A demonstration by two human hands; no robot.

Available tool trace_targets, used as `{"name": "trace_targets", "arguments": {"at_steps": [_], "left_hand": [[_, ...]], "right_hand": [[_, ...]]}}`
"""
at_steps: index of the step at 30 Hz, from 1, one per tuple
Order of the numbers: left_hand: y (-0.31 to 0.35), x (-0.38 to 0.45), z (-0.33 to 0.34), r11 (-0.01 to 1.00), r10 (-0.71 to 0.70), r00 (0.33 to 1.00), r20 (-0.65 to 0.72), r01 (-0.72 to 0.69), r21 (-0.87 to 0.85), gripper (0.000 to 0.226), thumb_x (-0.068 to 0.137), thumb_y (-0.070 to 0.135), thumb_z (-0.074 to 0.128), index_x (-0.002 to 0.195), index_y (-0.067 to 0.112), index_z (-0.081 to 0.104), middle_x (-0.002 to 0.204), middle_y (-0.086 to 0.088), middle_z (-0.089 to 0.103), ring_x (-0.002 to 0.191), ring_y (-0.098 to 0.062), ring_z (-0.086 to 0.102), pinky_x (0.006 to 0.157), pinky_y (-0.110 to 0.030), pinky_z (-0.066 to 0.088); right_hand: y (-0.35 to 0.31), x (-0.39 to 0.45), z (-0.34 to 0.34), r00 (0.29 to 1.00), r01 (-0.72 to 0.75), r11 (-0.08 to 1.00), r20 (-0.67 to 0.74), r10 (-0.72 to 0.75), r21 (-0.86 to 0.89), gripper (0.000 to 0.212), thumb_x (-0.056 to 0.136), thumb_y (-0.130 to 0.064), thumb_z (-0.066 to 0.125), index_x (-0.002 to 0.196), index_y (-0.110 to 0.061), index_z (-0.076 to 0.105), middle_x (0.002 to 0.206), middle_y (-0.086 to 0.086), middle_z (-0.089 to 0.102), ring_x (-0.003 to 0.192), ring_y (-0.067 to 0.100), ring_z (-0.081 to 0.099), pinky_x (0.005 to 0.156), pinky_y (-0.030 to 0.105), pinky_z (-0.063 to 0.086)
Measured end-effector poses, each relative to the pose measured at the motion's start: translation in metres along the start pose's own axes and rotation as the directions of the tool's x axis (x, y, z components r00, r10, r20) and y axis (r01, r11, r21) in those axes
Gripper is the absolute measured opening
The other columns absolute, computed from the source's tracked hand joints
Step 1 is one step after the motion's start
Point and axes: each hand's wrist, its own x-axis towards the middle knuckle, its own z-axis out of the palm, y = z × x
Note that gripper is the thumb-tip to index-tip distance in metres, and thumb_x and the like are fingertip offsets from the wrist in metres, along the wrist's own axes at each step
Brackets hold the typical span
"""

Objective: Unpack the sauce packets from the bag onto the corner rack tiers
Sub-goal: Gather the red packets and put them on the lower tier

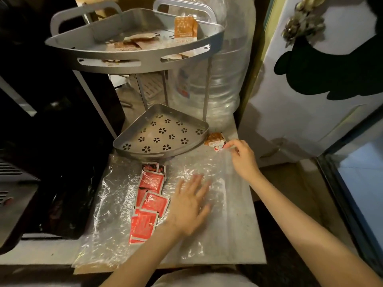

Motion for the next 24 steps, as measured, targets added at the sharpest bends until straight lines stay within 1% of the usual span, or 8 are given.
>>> {"name": "trace_targets", "arguments": {"at_steps": [2, 6, 9, 11, 15, 17, 20, 24], "left_hand": [[0.024, -0.005, 0.002, 0.987, 0.09, 0.995, 0.04, -0.084, -0.135, 0.062, 0.086, 0.059, 0.004, 0.143, 0.036, -0.001, 0.156, 0.004, 0.006, 0.143, -0.011, -0.003, 0.117, -0.041, 0.0], [0.051, -0.004, 0.015, 0.974, 0.171, 0.978, 0.121, -0.149, -0.172, 0.06, 0.086, 0.06, 0.008, 0.14, 0.043, -0.011, 0.156, 0.003, -0.004, 0.143, -0.014, -0.008, 0.114, -0.036, -0.008], [0.059, -0.002, 0.027, 0.973, 0.208, 0.959, 0.194, -0.183, -0.141, 0.063, 0.083, 0.063, 0.004, 0.14, 0.043, -0.014, 0.155, 0.003, -0.015, 0.141, -0.019, -0.017, 0.112, -0.039, -0.014], [0.063, -0.001, 0.035, 0.975, 0.211, 0.949, 0.232, -0.189, -0.113, 0.064, 0.082, 0.063, 0.002, 0.141, 0.042, -0.013, 0.153, 0.004, -0.019, 0.14, -0.023, -0.02, 0.11, -0.041, -0.019], [0.07, 0.001, 0.046, 0.983, 0.182, 0.95, 0.254, -0.176, -0.045, 0.061, 0.086, 0.061, 0.003, 0.142, 0.04, -0.008, 0.154, 0.003, -0.016, 0.138, -0.027, -0.024, 0.102, -0.044, -0.027], [0.071, 0.001, 0.051, 0.985, 0.171, 0.947, 0.272, -0.17, -0.025, 0.061, 0.087, 0.06, 0.003, 0.143, 0.037, -0.004, 0.154, 0.003, -0.015, 0.136, -0.024, -0.028, 0.101, -0.042, -0.027], [0.071, 0.003, 0.047, 0.985, 0.171, 0.942, 0.29, -0.16, -0.058, 0.068, 0.081, 0.062, -0.004, 0.144, 0.037, -0.001, 0.156, 0.004, -0.012, 0.137, -0.022, -0.026, 0.103, -0.041, -0.025], [0.059, 0.002, 0.024, 0.983, 0.128, 0.976, 0.176, -0.102, -0.15, 0.066, 0.085, 0.056, 0.007, 0.143, 0.028, 0.022, 0.156, 0.001, 0.012, 0.144, -0.018, 0.004, 0.112, -0.043, -0.011]], "right_hand": [[0.0, -0.004, -0.001, 0.997, -0.075, 0.989, 0.014, 0.074, 0.131, 0.025, 0.092, -0.005, 0.043, 0.105, -0.011, 0.063, 0.115, 0.005, 0.055, 0.103, 0.017, 0.053, 0.076, 0.017, 0.04], [0.0, -0.012, -0.007, 0.982, -0.184, 0.932, 0.012, 0.19, 0.311, 0.034, 0.089, -0.01, 0.043, 0.116, -0.02, 0.061, 0.121, 0.005, 0.061, 0.117, 0.025, 0.054, 0.101, 0.041, 0.042], [0.003, -0.019, -0.018, 0.972, -0.218, 0.908, -0.004, 0.235, 0.357, 0.032, 0.087, -0.025, 0.045, 0.109, -0.042, 0.06, 0.124, 0.006, 0.06, 0.115, 0.024, 0.055, 0.104, 0.049, 0.041], [-0.001, -0.026, -0.029, 0.968, -0.229, 0.904, -0.009, 0.249, 0.361, 0.033, 0.093, -0.028, 0.042, 0.123, -0.036, 0.053, 0.13, 0.005, 0.055, 0.119, 0.022, 0.052, 0.106, 0.046, 0.039], [0.004, -0.039, -0.04, 0.987, -0.148, 0.978, -0.04, 0.155, 0.146, 0.041, 0.097, -0.019, 0.04, 0.138, -0.015, 0.04, 0.139, 0.005, 0.048, 0.129, 0.019, 0.043, 0.104, 0.028, 0.033], [0.009, -0.044, -0.041, 0.997, -0.073, 0.99, -0.036, 0.069, -0.121, 0.045, 0.095, -0.018, 0.043, 0.14, -0.016, 0.037, 0.144, 0.005, 0.043, 0.134, 0.02, 0.034, 0.108, 0.034, 0.03], [0.013, -0.047, -0.035, 0.999, 0.047, 0.851, 0.041, -0.029, -0.523, 0.05, 0.093, -0.018, 0.046, 0.141, -0.016, 0.033, 0.153, 0.005, 0.027, 0.142, 0.021, 0.016, 0.114, 0.042, 0.017], [-0.002, -0.046, -0.019, 0.979, 0.186, 0.787, 0.179, -0.098, -0.589, 0.054, 0.093, -0.019, 0.045, 0.143, -0.017, 0.027, 0.156, 0.004, 0.018, 0.144, 0.022, 0.008, 0.116, 0.039, 0.01]]}}
